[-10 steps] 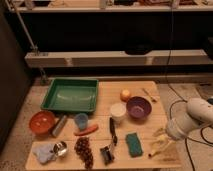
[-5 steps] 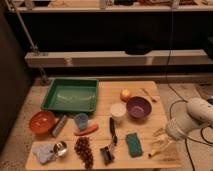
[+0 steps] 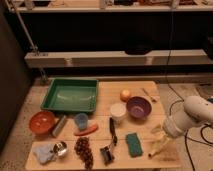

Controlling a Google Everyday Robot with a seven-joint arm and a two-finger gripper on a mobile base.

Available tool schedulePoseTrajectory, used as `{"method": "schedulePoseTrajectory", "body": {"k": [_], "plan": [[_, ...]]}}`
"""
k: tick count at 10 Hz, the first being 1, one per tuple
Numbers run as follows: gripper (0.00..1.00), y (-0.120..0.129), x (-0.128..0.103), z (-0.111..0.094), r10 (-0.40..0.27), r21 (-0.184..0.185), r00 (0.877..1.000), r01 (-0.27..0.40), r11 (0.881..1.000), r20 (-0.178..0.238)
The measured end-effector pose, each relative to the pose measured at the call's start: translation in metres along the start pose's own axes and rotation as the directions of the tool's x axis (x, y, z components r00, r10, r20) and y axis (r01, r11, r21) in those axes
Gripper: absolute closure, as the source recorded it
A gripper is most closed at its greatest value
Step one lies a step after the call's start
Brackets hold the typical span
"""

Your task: Place apple in table surface

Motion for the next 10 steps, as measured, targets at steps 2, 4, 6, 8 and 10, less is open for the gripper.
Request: {"method": "schedulePoseTrajectory", "body": {"k": [2,4,6,8,10], "plan": [[0.46,-0.039,-0.019,-0.006,-0.088,0.025,0.996,0.089,0.996,-0.025],[0.46,-0.09,-0.039,-0.006,-0.206,0.05,0.977,0.209,0.977,-0.056],[0.46,-0.111,-0.047,-0.005,-0.243,0.059,0.967,0.247,0.967,-0.074],[0.46,-0.107,-0.042,-0.007,-0.234,0.054,0.969,0.239,0.97,-0.076],[0.46,-0.109,-0.044,-0.006,-0.239,0.054,0.968,0.243,0.969,-0.076]]}}
